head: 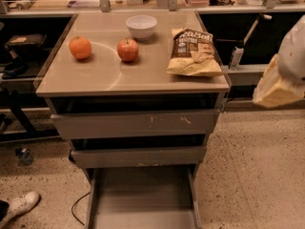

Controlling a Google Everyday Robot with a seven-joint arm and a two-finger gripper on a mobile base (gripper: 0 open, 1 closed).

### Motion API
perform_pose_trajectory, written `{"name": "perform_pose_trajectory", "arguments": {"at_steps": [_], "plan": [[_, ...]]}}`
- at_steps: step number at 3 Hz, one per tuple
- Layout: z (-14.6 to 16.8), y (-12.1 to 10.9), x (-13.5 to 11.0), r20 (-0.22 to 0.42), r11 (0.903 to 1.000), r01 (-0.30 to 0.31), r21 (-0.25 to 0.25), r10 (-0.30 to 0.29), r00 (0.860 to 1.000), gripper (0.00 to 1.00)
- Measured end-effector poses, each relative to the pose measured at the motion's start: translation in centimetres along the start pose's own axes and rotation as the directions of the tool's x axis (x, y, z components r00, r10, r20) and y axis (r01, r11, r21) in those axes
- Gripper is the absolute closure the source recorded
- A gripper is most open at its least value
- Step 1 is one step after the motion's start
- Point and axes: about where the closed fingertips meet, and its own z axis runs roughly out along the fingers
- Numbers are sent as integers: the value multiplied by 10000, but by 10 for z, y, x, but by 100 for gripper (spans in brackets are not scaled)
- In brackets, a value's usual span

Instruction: Close bottom drawer

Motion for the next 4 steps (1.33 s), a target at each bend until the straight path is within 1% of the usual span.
{"name": "perform_pose_trajectory", "arguments": {"at_steps": [1, 2, 3, 4], "plan": [[34, 31, 14, -96, 9974, -643, 311, 646, 9979, 100], [92, 63, 24, -114, 9925, -1196, 239, 1199, 9927, 100], [119, 83, 34, -338, 9927, -1203, -103, 1199, 9922, 100], [119, 83, 34, -346, 9927, -1204, -118, 1199, 9922, 100]]}}
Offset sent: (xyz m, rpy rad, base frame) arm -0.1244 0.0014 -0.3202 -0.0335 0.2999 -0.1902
